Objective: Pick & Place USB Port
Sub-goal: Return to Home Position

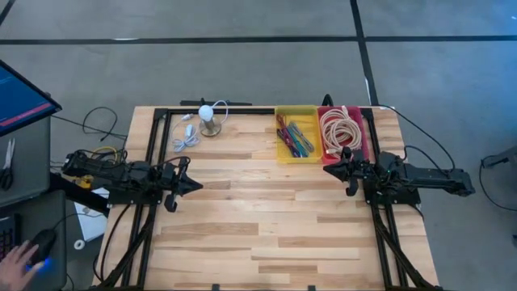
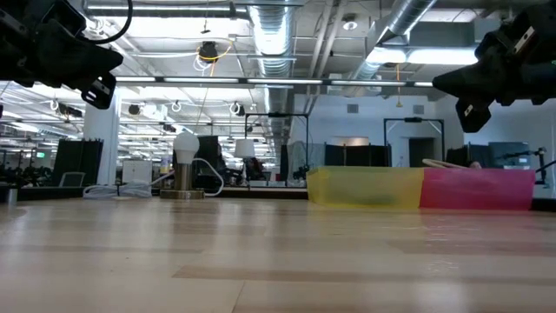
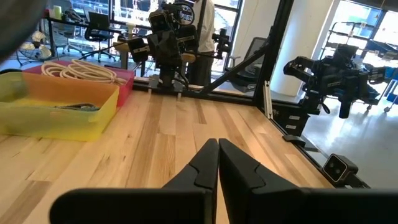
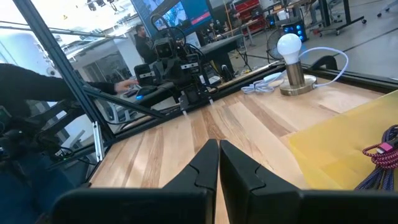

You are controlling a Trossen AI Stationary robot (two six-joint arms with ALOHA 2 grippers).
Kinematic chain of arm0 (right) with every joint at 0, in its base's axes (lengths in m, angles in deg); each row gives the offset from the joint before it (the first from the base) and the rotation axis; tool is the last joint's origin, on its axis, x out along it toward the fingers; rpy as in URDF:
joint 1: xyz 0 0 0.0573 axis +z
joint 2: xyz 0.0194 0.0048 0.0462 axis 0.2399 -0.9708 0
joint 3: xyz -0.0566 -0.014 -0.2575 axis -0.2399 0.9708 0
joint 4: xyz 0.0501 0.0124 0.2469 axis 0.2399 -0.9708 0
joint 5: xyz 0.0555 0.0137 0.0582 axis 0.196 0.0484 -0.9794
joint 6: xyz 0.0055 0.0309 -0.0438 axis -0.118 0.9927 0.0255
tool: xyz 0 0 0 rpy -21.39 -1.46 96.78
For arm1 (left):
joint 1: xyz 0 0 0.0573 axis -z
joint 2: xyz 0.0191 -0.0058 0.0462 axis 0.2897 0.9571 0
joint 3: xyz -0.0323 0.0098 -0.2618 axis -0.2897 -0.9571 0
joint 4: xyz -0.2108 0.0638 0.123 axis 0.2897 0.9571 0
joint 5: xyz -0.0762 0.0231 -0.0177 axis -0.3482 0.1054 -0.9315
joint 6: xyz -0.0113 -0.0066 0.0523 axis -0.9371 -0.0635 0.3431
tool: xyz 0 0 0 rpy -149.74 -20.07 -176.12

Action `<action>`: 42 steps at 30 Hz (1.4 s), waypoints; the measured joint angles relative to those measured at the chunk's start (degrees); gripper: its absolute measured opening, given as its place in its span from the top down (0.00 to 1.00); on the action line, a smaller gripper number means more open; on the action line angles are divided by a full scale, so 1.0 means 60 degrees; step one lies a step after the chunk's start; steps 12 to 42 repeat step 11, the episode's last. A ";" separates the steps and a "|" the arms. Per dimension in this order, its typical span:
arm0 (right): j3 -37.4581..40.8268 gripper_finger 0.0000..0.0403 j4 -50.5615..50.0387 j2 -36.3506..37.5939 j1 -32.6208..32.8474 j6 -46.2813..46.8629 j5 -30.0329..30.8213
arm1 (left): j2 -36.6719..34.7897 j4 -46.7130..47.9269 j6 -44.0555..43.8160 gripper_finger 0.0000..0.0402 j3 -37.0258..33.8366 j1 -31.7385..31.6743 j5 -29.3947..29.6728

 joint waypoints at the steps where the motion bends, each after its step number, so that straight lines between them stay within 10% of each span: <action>1: 0.0000 0.98 0.0000 0.0000 0.0000 0.0000 0.0000 | 0.0000 0.0000 0.0000 0.97 0.0000 0.0000 0.0002; 42: 0.0004 0.98 0.0000 0.0000 0.0000 0.0000 0.0000 | 0.0002 0.0000 0.0000 0.97 0.0000 -0.0001 0.0000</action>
